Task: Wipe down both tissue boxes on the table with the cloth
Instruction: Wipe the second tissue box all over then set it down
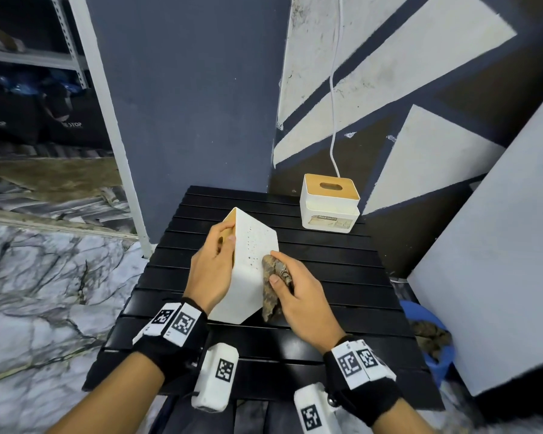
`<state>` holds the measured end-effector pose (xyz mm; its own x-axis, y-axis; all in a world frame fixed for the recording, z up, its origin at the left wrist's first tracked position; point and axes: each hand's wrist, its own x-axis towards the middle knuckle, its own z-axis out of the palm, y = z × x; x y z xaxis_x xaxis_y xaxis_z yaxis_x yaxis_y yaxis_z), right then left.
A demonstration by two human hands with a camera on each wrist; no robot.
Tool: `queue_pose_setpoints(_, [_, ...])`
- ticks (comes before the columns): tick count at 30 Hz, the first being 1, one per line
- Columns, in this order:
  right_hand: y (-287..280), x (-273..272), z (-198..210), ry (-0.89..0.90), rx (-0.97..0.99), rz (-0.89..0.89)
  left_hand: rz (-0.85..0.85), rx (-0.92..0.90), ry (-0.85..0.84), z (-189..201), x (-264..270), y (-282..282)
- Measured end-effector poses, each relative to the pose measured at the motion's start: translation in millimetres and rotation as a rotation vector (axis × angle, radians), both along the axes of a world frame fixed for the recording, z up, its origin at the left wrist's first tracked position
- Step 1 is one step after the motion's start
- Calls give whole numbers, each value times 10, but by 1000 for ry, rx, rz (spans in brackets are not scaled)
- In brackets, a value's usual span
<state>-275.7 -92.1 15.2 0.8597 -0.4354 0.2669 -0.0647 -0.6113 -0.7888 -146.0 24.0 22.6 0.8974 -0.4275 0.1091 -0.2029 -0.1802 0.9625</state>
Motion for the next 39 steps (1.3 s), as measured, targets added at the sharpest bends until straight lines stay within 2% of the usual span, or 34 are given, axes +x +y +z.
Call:
queue_pose_setpoints(7, [145, 52, -53, 1, -32, -19, 82, 104, 16, 88, 252, -51])
queue_pose_setpoints(11, [171, 82, -67, -7, -56, -21, 63, 5, 120, 64, 294, -103])
queue_pose_setpoints(15, [142, 198, -57, -7, -66, -29, 74, -63, 148, 52, 269, -118])
queue_pose_setpoints(24, [-335, 977, 180, 144, -71, -83, 61, -73, 155, 54, 300, -115])
queue_pose_setpoints(27, [-271, 904, 164, 113, -54, -74, 81, -89, 154, 44, 307, -100])
queue_pose_setpoints(34, [264, 132, -26, 16, -137, 50, 64, -120, 170, -35, 372, -34])
queue_pose_setpoints(36, [265, 145, -16, 29, -145, 56, 51, -123, 163, -32, 384, -21])
queue_pose_setpoints(39, [88, 465, 106, 56, -119, 33, 33, -117, 166, -12, 401, -10])
